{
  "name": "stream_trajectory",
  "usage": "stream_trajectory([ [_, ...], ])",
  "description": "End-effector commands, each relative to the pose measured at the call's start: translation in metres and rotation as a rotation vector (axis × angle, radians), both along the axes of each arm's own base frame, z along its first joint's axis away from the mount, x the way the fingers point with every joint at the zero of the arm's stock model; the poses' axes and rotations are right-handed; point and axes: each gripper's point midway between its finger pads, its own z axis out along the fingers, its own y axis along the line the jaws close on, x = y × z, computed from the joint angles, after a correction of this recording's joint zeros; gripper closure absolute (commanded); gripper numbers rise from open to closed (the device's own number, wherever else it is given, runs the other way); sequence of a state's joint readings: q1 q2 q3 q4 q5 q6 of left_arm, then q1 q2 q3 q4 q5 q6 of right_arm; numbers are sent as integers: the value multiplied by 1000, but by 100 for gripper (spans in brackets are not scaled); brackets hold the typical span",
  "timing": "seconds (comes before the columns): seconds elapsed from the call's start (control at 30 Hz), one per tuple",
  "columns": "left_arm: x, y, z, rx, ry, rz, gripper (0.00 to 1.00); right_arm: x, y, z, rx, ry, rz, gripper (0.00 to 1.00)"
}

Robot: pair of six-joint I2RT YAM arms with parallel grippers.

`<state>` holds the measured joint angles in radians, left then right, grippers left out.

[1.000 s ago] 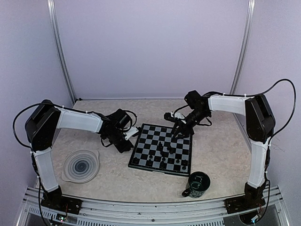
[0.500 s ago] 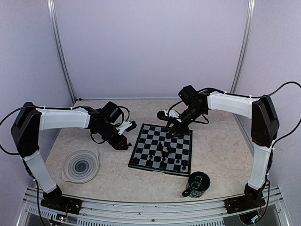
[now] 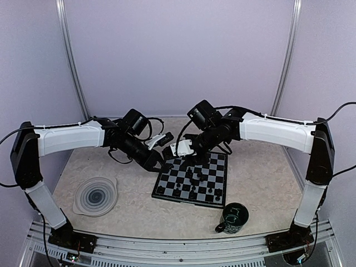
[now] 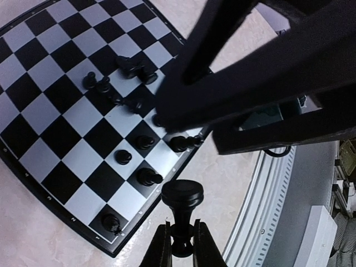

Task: Set up the chess pieces on the board
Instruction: Pass from the left arm to the right

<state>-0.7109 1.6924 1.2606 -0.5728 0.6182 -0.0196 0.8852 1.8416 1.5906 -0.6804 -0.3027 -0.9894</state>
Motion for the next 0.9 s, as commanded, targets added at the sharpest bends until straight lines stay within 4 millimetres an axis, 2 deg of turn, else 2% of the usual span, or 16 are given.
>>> stream_trajectory([
  [0.0, -12, -16, 15, -85, 59, -52, 91, 3, 5, -2, -47, -121, 0, 56],
  [0.23, -17, -22, 11, -99, 95, -70, 91, -9, 11, -14, -84, -148, 31, 56],
  [0.47, -18, -24, 12, -114, 101, -73, 91, -23, 13, -27, -132, -165, 71, 61],
  [0.57, -19, -24, 11, -117, 104, -74, 91, -24, 13, -31, -144, -172, 73, 66],
  [0.7, -18, -24, 11, -117, 99, -69, 90, -22, 13, -31, -143, -173, 60, 81],
  [0.77, -15, -23, 10, -108, 86, -58, 87, -20, 14, -30, -138, -174, 45, 85],
  [0.87, -8, -18, 11, -88, 19, -30, 76, -16, 12, -26, -120, -163, 7, 89],
])
